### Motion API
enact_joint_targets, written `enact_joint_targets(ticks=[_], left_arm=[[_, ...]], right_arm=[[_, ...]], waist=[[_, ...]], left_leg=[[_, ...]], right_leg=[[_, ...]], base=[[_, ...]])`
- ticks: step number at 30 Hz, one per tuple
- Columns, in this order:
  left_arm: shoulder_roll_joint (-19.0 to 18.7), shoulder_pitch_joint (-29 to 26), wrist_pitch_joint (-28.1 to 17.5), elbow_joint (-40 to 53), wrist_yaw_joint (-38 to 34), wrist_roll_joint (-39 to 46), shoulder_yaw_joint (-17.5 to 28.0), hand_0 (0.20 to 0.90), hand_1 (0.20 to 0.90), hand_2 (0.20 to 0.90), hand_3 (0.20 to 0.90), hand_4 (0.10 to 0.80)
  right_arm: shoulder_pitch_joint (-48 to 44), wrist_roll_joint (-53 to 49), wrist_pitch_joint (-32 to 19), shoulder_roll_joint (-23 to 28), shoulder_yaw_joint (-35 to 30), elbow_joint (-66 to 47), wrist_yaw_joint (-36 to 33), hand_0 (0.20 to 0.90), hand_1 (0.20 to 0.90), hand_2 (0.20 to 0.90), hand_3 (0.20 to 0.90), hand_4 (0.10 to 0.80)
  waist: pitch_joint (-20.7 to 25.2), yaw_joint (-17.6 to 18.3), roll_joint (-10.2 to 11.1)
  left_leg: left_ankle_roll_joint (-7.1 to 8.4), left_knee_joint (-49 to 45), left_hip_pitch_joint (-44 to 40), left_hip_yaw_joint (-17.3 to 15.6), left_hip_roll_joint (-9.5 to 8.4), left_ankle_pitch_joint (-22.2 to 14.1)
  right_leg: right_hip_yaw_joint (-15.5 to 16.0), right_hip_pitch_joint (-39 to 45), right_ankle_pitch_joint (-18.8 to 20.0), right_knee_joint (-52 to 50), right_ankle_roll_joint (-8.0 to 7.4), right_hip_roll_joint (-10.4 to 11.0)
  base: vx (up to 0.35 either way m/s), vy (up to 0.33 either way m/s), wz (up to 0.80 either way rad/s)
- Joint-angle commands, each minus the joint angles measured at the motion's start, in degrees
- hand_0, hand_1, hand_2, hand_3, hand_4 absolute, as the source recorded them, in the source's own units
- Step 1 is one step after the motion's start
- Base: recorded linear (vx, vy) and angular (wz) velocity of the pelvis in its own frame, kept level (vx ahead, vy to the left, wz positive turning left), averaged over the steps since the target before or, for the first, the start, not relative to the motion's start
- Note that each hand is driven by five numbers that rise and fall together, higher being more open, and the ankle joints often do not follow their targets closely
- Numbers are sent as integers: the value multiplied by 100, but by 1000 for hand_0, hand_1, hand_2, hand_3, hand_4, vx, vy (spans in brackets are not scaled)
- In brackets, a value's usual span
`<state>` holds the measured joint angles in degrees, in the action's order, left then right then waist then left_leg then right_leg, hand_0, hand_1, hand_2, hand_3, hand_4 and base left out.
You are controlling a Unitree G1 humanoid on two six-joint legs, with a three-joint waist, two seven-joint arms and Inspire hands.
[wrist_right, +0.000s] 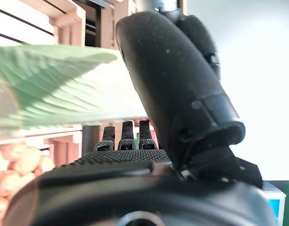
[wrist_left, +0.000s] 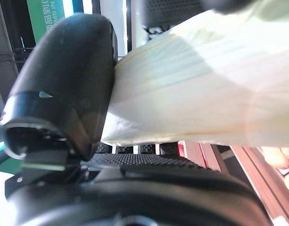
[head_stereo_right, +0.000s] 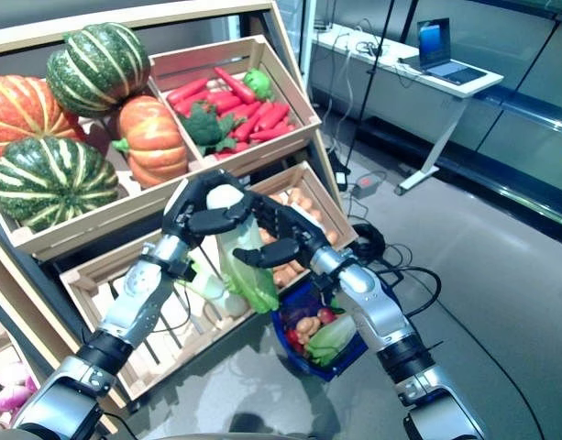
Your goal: Put vegetables into the basket
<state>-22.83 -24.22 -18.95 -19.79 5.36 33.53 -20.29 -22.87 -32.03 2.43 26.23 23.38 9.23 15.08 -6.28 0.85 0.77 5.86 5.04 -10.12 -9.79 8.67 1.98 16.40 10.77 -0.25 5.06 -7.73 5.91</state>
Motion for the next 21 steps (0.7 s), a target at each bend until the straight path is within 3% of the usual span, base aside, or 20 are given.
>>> enact_joint_targets(ticks=[1,14,18,21], left_arm=[[103,-861,-674,546,51,345,55,300,300,300,300,400],[429,-1174,-656,1477,-137,419,13,300,300,300,300,400],[451,-1295,-575,1499,-130,549,7,300,300,300,300,400],[541,-1350,-429,1497,-76,730,-56,300,300,300,300,400]], right_arm=[[-736,-349,-37,-239,70,336,-53,900,900,900,900,800],[-636,-893,759,-768,403,1784,58,900,900,900,900,800],[-689,-1087,755,-915,403,2058,185,900,900,900,900,800],[-745,-1808,322,-1162,351,2057,206,900,900,900,900,800]], waist=[[424,-50,184],[405,-145,183],[416,-166,167],[433,-188,135]], left_leg=[[-7,-4,83,73,-38,-135],[-3,-4,92,181,-75,-132],[-8,-4,92,202,-88,-139],[-19,-4,94,228,-108,-143]], right_leg=[[-7,54,168,-6,109,291],[66,103,176,-6,125,336],[82,112,171,-6,129,339],[80,113,176,-6,126,346]], base=[[0,0,0],[-2,5,1],[-3,15,7],[-4,12,3]])
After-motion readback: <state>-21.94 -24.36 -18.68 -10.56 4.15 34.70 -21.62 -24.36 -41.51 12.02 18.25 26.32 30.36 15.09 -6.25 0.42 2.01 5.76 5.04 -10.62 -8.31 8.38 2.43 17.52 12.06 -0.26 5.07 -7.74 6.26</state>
